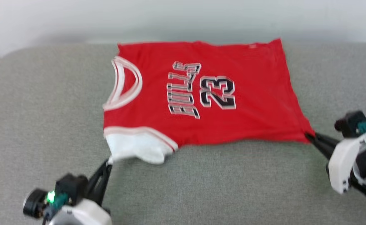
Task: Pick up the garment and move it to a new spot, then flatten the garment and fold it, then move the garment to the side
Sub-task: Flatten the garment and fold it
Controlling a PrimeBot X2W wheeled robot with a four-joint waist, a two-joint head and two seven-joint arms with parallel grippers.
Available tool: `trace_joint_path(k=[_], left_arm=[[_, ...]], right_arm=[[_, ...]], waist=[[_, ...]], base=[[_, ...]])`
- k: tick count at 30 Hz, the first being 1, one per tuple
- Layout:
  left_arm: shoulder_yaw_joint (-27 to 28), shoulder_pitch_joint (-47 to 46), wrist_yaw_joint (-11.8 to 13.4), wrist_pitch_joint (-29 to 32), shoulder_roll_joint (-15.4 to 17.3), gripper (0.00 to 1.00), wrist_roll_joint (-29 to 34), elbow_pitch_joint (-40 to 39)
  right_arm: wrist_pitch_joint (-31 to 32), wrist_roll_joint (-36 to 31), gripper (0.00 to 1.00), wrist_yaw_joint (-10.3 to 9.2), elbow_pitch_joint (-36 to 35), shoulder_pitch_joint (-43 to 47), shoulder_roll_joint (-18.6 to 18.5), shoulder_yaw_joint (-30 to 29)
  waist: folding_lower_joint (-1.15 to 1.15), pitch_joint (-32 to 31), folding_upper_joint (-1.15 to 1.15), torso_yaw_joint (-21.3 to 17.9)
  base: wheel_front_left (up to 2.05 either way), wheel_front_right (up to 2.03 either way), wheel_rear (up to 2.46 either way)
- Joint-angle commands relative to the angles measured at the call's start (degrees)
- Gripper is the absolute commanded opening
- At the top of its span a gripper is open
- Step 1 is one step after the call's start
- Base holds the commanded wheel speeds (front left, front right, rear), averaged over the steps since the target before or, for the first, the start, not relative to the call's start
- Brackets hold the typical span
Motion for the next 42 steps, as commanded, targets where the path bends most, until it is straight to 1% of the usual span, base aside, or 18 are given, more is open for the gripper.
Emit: trace_joint_path(k=[1, 6, 8, 10, 13, 15, 17, 22, 26, 29, 35, 42], left_arm=[[-0.03, 2.02, 0.76, -0.37, 0.28, 0.0, -0.5, -0.83], [-1.12, 9.61, 3.56, -0.23, 1.43, 0.0, -2.34, -3.76], [-1.73, 12.19, 4.34, 0.06, 1.66, 0.0, -3.01, -4.75], [-2.84, 14.24, 4.63, 0.5, 1.23, 0.0, -3.64, -5.73], [-3.18, 17.17, 5.96, 0.34, 1.36, 0.0, -4.55, -6.26], [-3.74, 19.12, 6.41, 0.58, 0.94, 0.0, -5.35, -6.9], [-4.38, 20.67, 6.67, 0.94, 1.3, 0.0, -5.83, -7.33], [-5.06, 23.45, 6.88, 1.62, 1.77, 0.0, -7.36, -7.99], [-4.82, 21.83, 6.27, 1.7, 2.09, 0.0, -6.85, -7.86], [-4.64, 18.4, 5.09, 2.15, 2.82, 0.0, -4.92, -7.37], [-4.03, 7.48, 2.21, 4.98, 3.38, 0.0, -0.24, -6.84], [-2.14, -4.6, -0.89, 8.43, 3.77, 0.0, 2.96, -4.45]], right_arm=[[-0.67, 0.37, 0.0, -0.04, -0.37, 2.42, -0.62, -0.44], [-1.5, 1.12, 0.0, -0.04, -2.44, 11.11, -2.66, -2.71], [-1.45, 1.16, 0.0, -0.04, -3.27, 14.83, -3.63, -3.62], [-1.88, 1.7, 0.0, -0.04, -3.91, 18.94, -4.26, -5.08], [-2.13, 1.31, 0.0, -0.04, -5.11, 24.54, -4.63, -7.3], [-2.15, 1.13, 0.0, -0.04, -5.76, 28.36, -4.65, -9.06], [-1.61, 0.68, 0.0, -0.04, -6.55, 31.82, -4.58, -10.85], [0.54, -1.23, 0.0, -0.04, -9.22, 37.27, -4.6, -15.89], [2.69, -2.86, 0.0, -0.04, -11.61, 38.71, -3.47, -20.15], [4.15, -4.08, 0.0, -0.04, -13.29, 39.08, -2.4, -23.36], [6.7, -6.36, 0.0, -0.04, -16.96, 37.48, -0.9, -29.57], [9.12, -8.48, 0.0, -0.04, -20.61, 34.54, 0.74, -34.43]], waist=[[0.02, -2.56, 0.0, 0.16], [0.02, -5.68, 0.0, 0.19], [0.02, -7.01, 0.0, 0.32], [0.02, -8.41, 0.0, 0.89], [0.02, -10.01, 0.0, 1.38], [0.02, -10.78, 0.0, 1.7], [0.02, -11.45, 0.0, 1.93], [0.02, -11.74, 0.0, 1.81], [0.02, -11.47, 0.0, 1.47], [0.02, -10.91, 0.0, 1.32], [0.02, -7.51, 0.0, 0.42], [0.02, -1.49, 0.0, -1.31]], base=[[0.0, 0.0, 0.0], [0.0, 0.0, 0.0], [0.0, 0.0, 0.0], [0.0, 0.0, 0.0], [0.0, 0.0, 0.0], [0.0, 0.0, 0.0], [0.0, 0.0, 0.0], [0.0, 0.0, 0.0], [0.0, 0.0, 0.0], [0.0, 0.0, 0.0], [0.0, 0.0, 0.0], [0.0, 0.0, 0.0]])
